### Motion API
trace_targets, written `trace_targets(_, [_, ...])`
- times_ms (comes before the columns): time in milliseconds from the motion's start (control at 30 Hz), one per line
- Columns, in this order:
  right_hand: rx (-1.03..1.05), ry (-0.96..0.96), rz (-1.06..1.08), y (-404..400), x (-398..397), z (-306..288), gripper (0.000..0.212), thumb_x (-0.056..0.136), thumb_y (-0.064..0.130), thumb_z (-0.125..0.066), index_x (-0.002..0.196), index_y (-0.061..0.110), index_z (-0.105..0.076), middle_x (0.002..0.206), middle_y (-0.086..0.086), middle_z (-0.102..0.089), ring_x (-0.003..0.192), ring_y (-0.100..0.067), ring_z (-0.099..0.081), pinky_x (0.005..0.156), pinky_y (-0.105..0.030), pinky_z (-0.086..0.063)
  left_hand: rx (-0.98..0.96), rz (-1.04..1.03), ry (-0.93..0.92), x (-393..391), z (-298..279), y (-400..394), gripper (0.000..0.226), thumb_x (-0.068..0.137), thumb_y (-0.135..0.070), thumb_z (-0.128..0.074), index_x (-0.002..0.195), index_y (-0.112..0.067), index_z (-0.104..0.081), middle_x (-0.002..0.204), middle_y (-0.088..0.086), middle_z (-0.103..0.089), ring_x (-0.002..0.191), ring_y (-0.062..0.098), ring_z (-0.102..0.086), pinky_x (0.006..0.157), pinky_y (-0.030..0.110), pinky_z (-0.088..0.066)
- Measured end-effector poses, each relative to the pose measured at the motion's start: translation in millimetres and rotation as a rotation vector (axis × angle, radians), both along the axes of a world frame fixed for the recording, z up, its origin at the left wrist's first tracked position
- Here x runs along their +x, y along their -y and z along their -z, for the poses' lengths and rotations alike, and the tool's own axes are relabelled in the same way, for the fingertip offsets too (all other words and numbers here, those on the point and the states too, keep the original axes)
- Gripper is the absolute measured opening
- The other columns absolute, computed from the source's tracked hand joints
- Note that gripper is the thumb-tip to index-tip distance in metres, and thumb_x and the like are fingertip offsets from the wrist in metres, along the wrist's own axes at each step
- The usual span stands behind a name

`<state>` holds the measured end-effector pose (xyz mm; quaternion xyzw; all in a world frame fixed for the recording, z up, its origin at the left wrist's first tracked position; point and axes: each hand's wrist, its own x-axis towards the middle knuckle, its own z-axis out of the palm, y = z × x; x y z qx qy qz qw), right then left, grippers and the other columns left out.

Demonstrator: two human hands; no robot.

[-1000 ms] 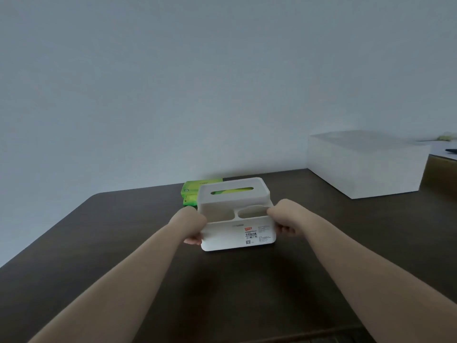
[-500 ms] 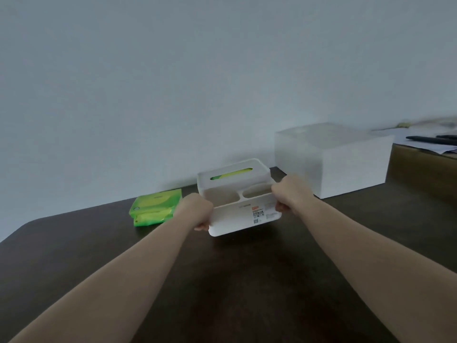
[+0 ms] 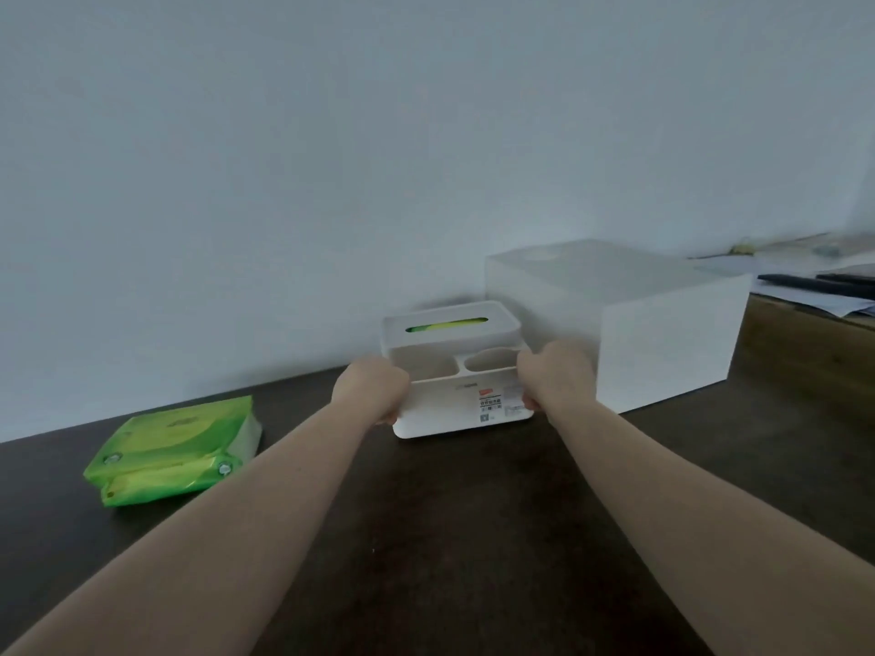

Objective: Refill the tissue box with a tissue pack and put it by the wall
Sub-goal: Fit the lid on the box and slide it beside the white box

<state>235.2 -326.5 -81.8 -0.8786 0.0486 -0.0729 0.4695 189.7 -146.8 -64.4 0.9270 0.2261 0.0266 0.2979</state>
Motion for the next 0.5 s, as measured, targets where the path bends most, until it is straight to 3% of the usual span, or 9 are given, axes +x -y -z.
trace_targets(67, [0.008,0.019,0.021,-1,14,2,0.034,0.092,0.024,-0.04,0.062,0.01,-0.048,0.054,-0.008,-0.056,0.046,-0.024,-0.054,0.047,-0.027,-0.04,0.024,-0.003,-0.019,10,5,0,0.019,0.078,0.004,-0.054,0.081,0.009,-0.073,0.056,0.01,-0.051,0.072,0.033,-0.06,0.069,0.034,-0.052])
trace_targets(167, [0.076,0.061,0.057,-5,31,8,0.031,0.093,0.021,-0.04,0.064,0.011,-0.046,0.066,-0.009,-0.059,0.066,-0.031,-0.067,0.063,-0.04,-0.057,-0.013,-0.018,0.003,30,7,2,0.026,0.077,-0.002,-0.049,0.058,0.001,-0.066,0.064,0.014,-0.064,0.082,0.036,-0.067,0.07,0.033,-0.051])
trace_targets(233, [0.097,0.073,0.06,-11,39,11,0.027,0.093,0.021,-0.039,0.073,0.007,-0.05,0.082,-0.016,-0.066,0.079,-0.036,-0.069,0.076,-0.049,-0.059,-0.043,-0.02,0.061,41,8,5,0.025,0.078,-0.003,-0.047,0.062,0.001,-0.066,0.072,0.016,-0.068,0.086,0.037,-0.069,0.069,0.033,-0.05])
trace_targets(300, [0.095,0.071,0.055,-17,44,11,0.026,0.096,0.022,-0.038,0.088,0.004,-0.054,0.096,-0.021,-0.068,0.086,-0.038,-0.068,0.08,-0.051,-0.057,-0.056,-0.021,0.104,51,11,8,0.026,0.081,-0.003,-0.045,0.072,0.002,-0.069,0.086,0.02,-0.073,0.093,0.038,-0.069,0.073,0.035,-0.051])
trace_targets(433, [0.058,0.109,0.071,-19,53,15,0.031,0.097,0.017,-0.037,0.103,-0.005,-0.058,0.103,-0.021,-0.067,0.095,-0.037,-0.065,0.078,-0.04,-0.053,-0.101,-0.067,0.16,64,11,8,0.03,0.083,-0.005,-0.04,0.056,-0.005,-0.051,0.081,0.02,-0.076,0.09,0.037,-0.071,0.072,0.033,-0.048])
trace_targets(500, [0.025,0.124,0.07,-18,53,17,0.028,0.095,0.011,-0.038,0.105,-0.005,-0.059,0.105,-0.021,-0.065,0.097,-0.035,-0.061,0.071,-0.033,-0.042,-0.145,-0.074,0.177,69,11,8,0.031,0.087,-0.003,-0.04,0.066,0.003,-0.062,0.085,0.021,-0.075,0.086,0.037,-0.07,0.08,0.037,-0.054])
